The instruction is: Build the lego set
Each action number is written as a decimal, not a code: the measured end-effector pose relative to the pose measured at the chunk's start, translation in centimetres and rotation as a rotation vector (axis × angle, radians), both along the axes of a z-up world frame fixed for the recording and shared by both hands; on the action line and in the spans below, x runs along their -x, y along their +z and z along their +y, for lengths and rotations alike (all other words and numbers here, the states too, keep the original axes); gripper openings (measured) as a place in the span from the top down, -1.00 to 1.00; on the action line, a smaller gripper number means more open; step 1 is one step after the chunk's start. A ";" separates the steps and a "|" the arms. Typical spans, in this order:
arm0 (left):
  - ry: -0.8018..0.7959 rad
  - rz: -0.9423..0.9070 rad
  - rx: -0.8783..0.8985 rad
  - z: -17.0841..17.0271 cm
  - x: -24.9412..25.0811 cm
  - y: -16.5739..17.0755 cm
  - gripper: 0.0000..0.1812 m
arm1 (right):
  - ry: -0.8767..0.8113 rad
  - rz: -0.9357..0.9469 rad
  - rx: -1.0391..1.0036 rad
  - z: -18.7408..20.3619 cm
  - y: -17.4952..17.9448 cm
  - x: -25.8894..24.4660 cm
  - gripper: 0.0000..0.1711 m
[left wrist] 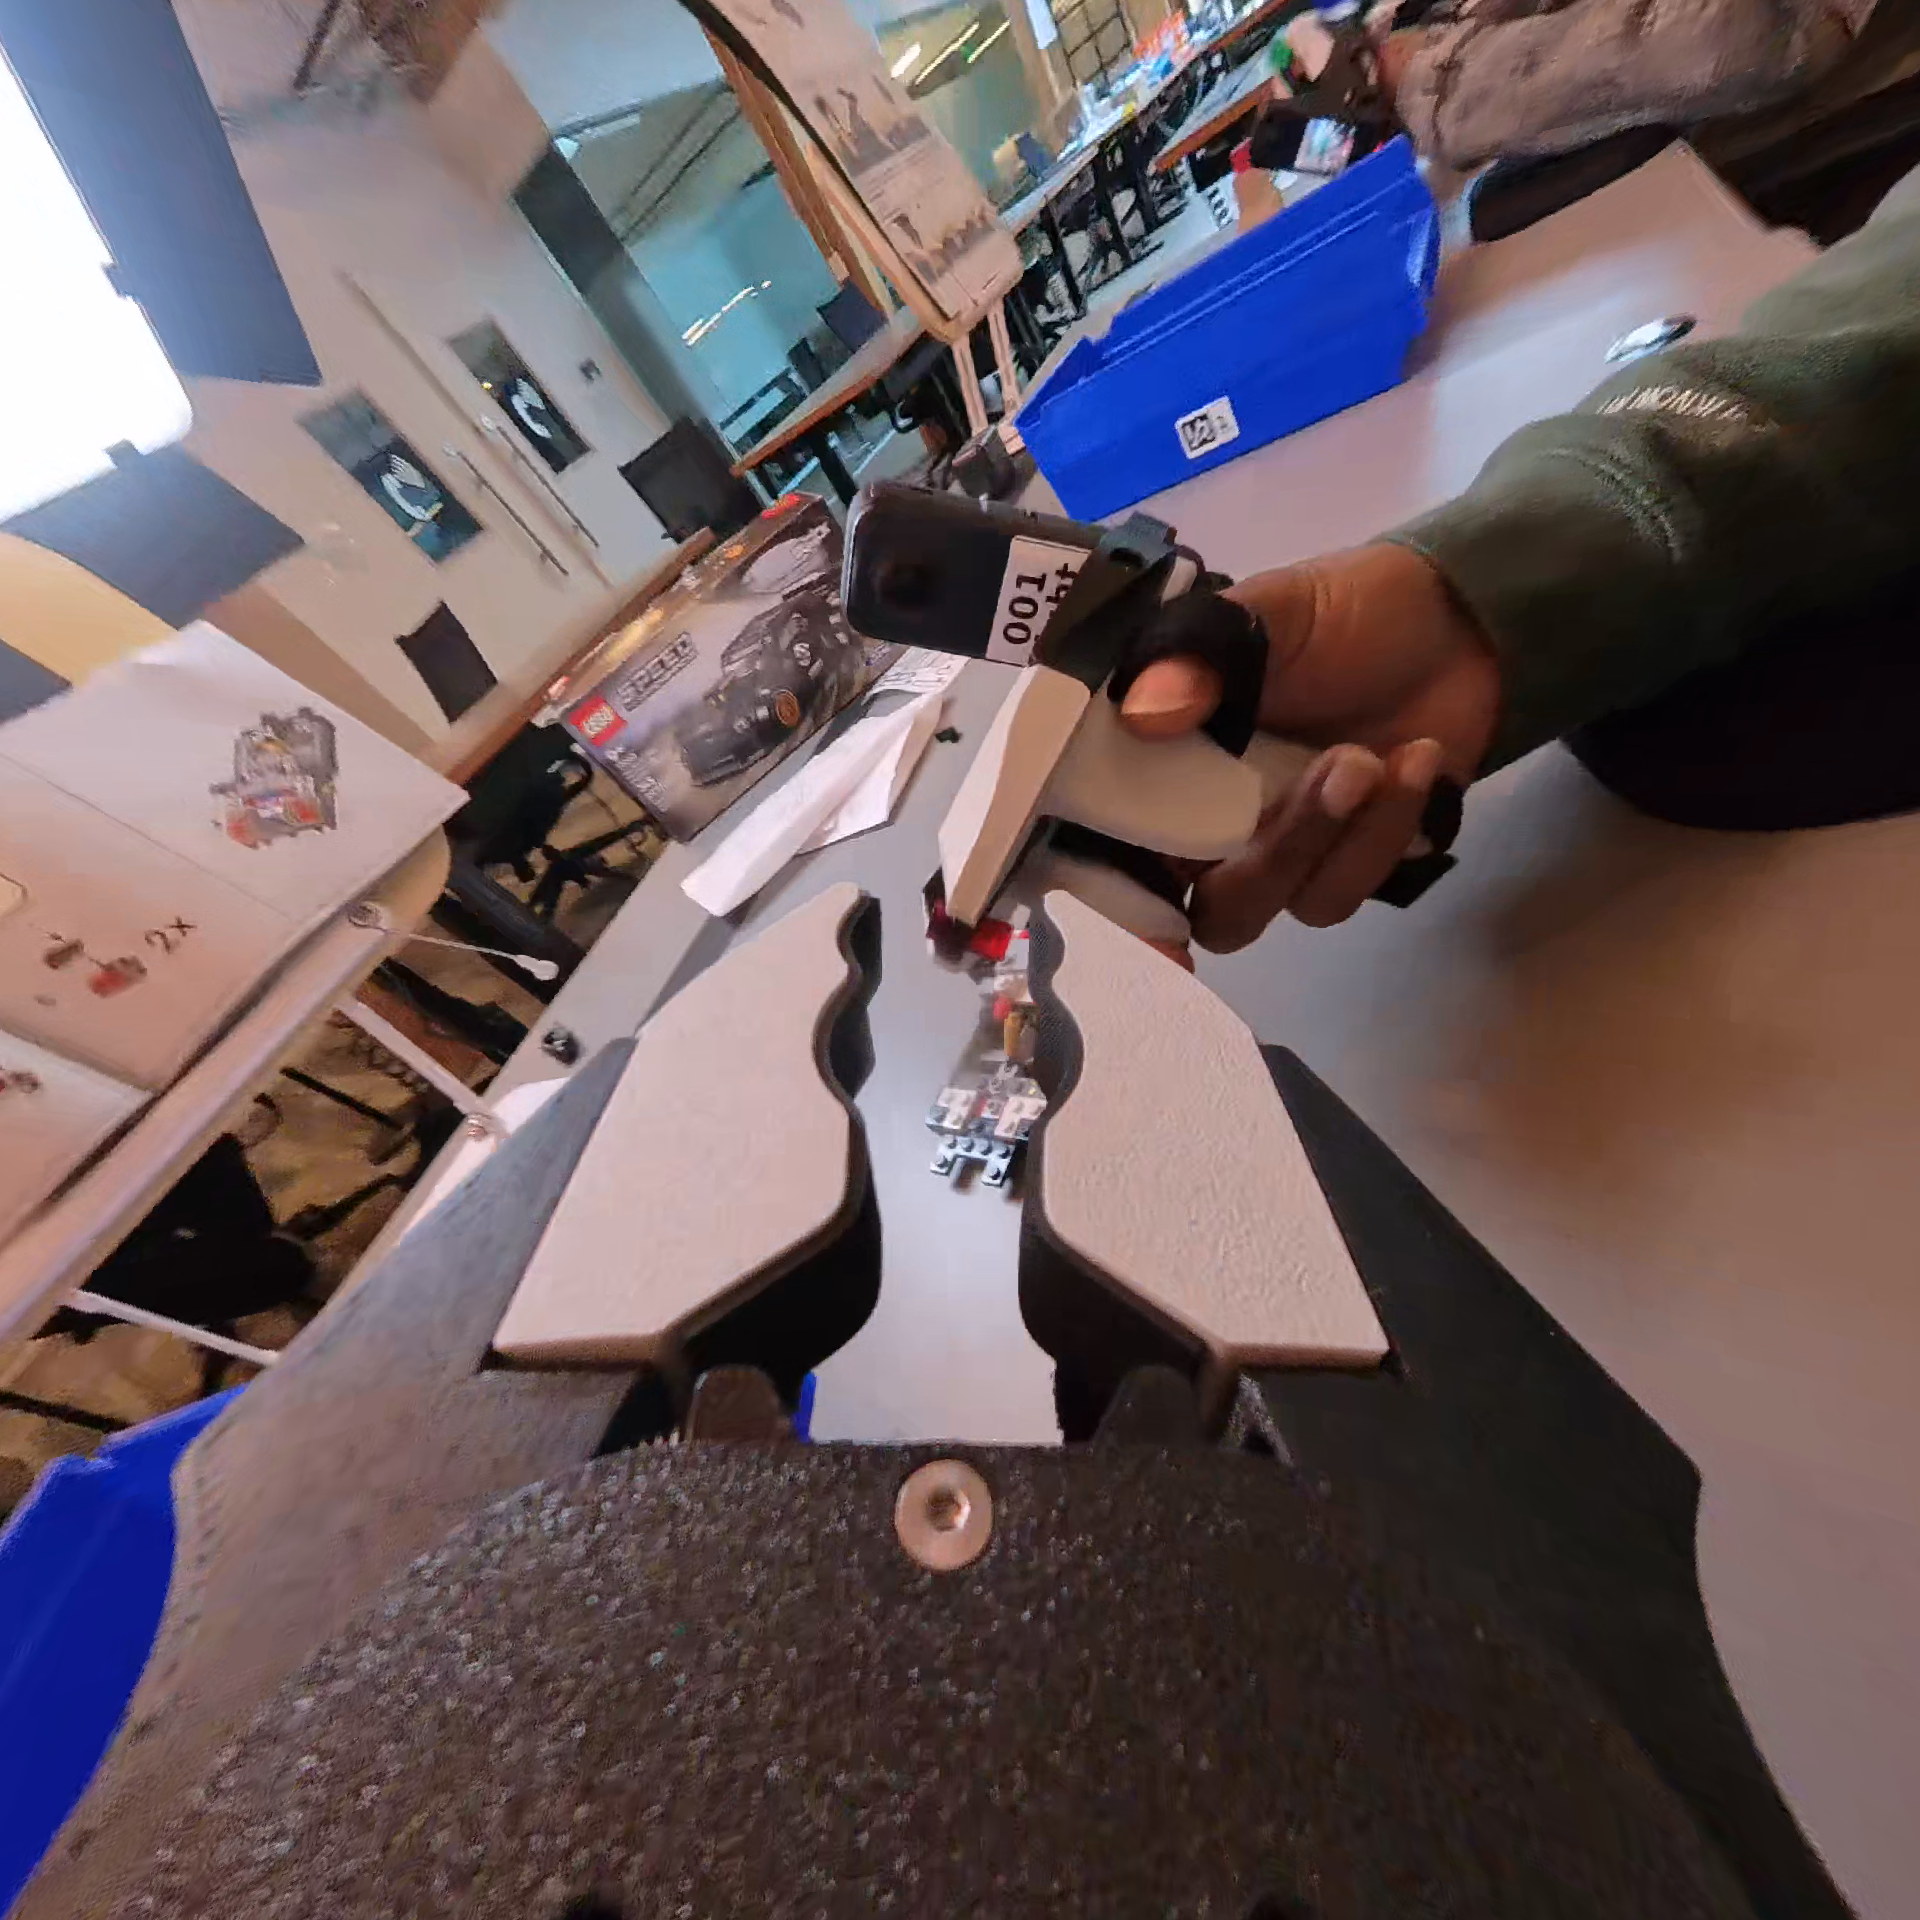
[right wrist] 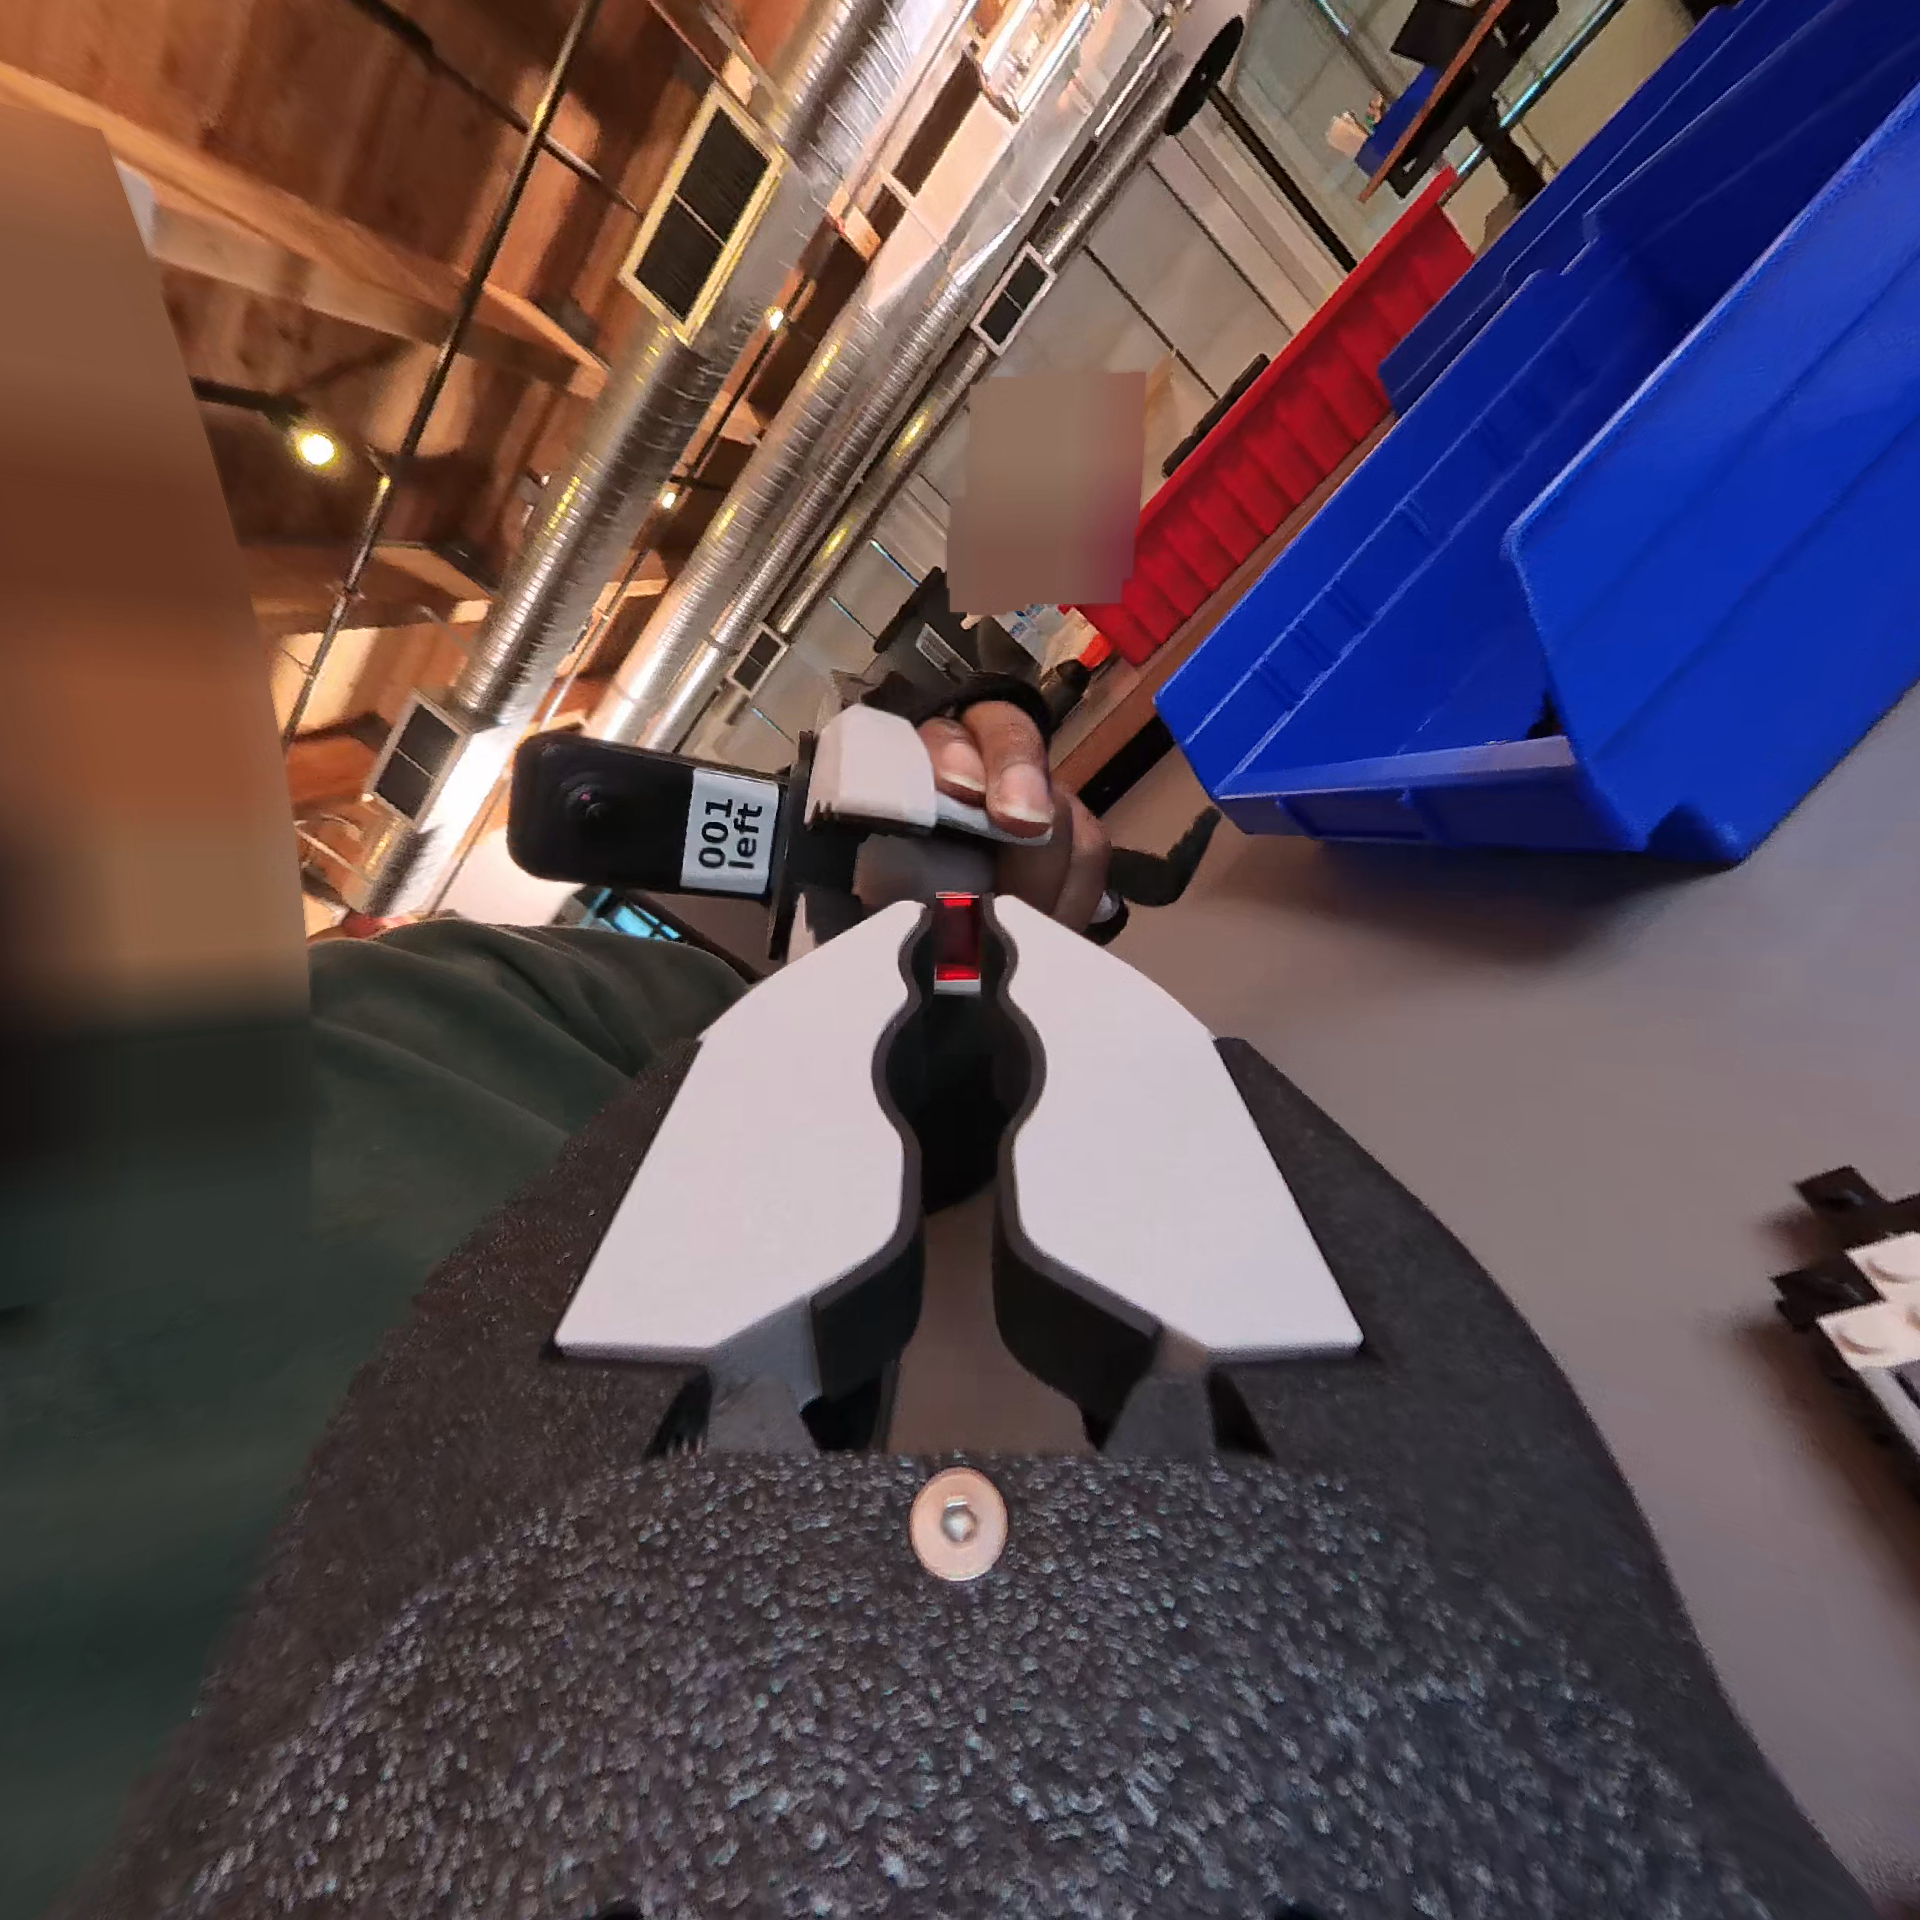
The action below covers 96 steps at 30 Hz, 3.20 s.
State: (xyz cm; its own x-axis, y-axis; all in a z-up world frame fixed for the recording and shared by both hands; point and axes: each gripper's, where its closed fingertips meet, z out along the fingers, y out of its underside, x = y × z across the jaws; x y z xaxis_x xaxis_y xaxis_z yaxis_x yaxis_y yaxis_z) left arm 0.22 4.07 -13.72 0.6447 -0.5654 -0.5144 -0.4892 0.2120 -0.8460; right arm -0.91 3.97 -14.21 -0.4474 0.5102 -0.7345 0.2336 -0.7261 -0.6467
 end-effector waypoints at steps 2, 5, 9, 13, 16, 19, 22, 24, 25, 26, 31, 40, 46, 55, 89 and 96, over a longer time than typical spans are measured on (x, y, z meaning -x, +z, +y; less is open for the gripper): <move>0.019 0.066 -0.018 0.2 -0.1 -0.6 0.71 | 0.024 -0.006 -0.006 -0.6 -0.1 0.1 0.91; 0.001 0.089 -0.037 -0.2 -0.3 -0.8 0.82 | 0.030 -0.012 0.001 -0.9 -0.2 0.3 0.91; 0.123 0.105 -0.081 1.1 2.5 0.0 0.82 | -0.065 0.032 -0.013 1.6 0.9 -0.5 0.78; 0.560 0.049 0.058 4.5 12.1 -0.7 0.82 | -0.351 -0.010 -0.212 7.2 0.9 -2.4 0.65; 0.703 -0.077 0.369 5.2 16.4 -4.5 0.33 | -0.491 -0.085 -0.352 9.9 0.1 -3.6 0.64; 0.686 -0.173 0.491 5.1 17.1 -6.5 0.24 | -0.531 -0.118 -0.381 10.8 -0.2 -4.0 0.62; 0.682 -0.141 0.493 5.0 17.3 -6.9 0.21 | -0.552 -0.167 -0.445 11.3 -0.8 -4.2 0.62; 0.676 -0.115 0.489 4.9 17.2 -6.9 0.20 | -0.555 -0.213 -0.502 11.4 -1.4 -4.2 0.62; 0.675 -0.105 0.492 4.9 17.2 -7.0 0.20 | -0.544 -0.243 -0.536 11.3 -1.8 -4.2 0.61; 0.672 -0.096 0.497 4.9 17.1 -7.2 0.20 | -0.530 -0.280 -0.571 11.2 -2.4 -4.2 0.60; 0.632 -0.050 0.509 4.6 16.4 -7.9 0.17 | -0.395 -0.476 -0.770 9.7 -5.0 -4.8 0.61; 0.578 0.010 0.384 4.6 15.5 -6.8 0.40 | -0.011 -0.782 -0.977 5.6 -9.5 -9.2 0.64; 0.500 -0.080 0.194 4.5 13.9 -4.1 0.94 | 0.087 -0.863 -0.979 4.4 -11.8 -9.4 0.66; 0.345 -0.128 0.021 3.1 9.7 -2.5 1.00 | -0.830 -0.083 -1.317 9.2 2.4 -5.3 1.00; 0.352 -0.415 0.043 3.8 11.6 -1.8 1.00 | -0.816 -0.169 -1.254 10.6 -0.1 4.0 0.83; 0.363 -0.335 0.033 3.9 11.5 -2.5 1.00 | -0.913 -0.248 -1.250 18.2 4.7 10.4 0.57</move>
State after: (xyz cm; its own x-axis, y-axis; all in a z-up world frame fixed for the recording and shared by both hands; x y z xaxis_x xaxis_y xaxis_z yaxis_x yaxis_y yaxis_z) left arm -11.31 7.93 -16.20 0.9300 -0.2861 -0.2309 -0.2265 0.0488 -0.9728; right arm -11.33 22.17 -9.50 0.4045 0.8491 0.3396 0.2192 0.2705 -0.9374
